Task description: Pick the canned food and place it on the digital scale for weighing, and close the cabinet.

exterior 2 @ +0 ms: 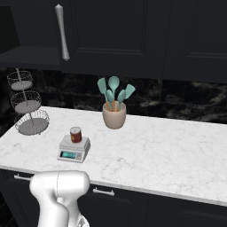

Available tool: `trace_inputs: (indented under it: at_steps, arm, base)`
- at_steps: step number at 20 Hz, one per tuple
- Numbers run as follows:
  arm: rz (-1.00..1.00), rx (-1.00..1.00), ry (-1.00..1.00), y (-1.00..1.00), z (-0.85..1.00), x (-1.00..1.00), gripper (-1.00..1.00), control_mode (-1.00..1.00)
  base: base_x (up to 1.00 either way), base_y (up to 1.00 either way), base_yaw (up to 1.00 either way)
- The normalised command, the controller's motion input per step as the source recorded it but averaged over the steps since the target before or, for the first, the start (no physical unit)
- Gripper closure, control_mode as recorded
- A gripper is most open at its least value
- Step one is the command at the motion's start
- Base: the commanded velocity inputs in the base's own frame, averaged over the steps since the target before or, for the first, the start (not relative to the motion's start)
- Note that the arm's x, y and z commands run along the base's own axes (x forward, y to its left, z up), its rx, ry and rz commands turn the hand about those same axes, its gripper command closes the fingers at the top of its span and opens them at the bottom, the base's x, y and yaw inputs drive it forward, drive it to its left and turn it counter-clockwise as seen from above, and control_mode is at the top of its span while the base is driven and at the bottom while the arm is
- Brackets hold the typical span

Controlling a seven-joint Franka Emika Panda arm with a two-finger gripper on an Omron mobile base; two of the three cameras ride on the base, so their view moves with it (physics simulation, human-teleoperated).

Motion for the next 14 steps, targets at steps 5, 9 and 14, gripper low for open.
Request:
trace_inputs:
  at_steps: [5,9,14]
  arm:
    - [-0.10,0.03,-0.07,1.00,-0.54,-0.11,-1.00,-1.00]
    - [-0.21,0.00,-0.01,1.00,-0.52,0.67,-1.00,-1.00]
    - [-0.14,0.03,-0.11,1.00,-0.07,0.26,-1.00,-1.00]
  base:
    - [0.00,0.00,0.00]
    - [0.00,0.00,0.00]
    - [0.00,0.00,0.00]
